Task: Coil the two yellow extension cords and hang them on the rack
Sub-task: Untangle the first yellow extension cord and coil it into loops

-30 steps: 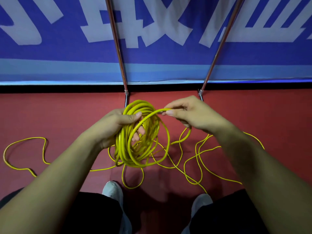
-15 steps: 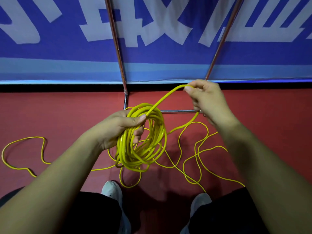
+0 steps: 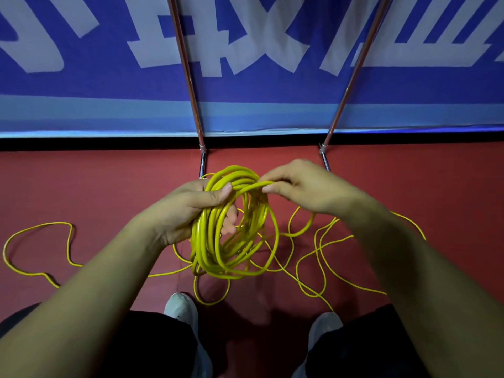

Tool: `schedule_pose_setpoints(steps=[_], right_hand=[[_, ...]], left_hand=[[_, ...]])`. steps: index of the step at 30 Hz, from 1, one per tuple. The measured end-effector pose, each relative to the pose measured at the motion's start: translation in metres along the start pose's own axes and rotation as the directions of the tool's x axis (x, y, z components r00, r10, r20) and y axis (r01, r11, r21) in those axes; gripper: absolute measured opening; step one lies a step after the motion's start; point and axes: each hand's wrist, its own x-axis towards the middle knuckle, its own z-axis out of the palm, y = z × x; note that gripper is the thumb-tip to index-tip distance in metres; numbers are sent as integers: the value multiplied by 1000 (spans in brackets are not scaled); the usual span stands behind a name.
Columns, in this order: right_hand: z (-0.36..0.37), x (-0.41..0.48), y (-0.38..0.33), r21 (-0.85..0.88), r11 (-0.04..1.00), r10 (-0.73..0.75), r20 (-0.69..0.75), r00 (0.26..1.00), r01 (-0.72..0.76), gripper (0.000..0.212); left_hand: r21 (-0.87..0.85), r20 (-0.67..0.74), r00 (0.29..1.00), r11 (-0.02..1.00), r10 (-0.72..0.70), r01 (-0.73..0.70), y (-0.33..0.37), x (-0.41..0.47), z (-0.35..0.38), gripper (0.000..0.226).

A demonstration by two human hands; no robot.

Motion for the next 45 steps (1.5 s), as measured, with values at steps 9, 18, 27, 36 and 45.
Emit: schedule_pose_setpoints(steps=[9,18,27,36,45], right_hand=[[25,5,-11,52,998,25,-96,995,-20,80],[19,8,6,-98,990,83,-179,980,-102,39],[22,5,13,98,986,127,59,990,-132,40],[0,4,15,137,957,262,-17,965,-257,15],[-8,-3,1,100,952,290,13,957,-290,16]], left_hand=[[-9,34,999,1000,-28,29,-4,4,11,28],[24,0,988,988,-156,156,-4,3,27,16],[-39,-48,998,998,-52,50,-8,-6,23,29],[41,-226,971,997,77,-69,0,-4,-1,21],[594,-245,897,788,367,-160,-1,0,6,50]])
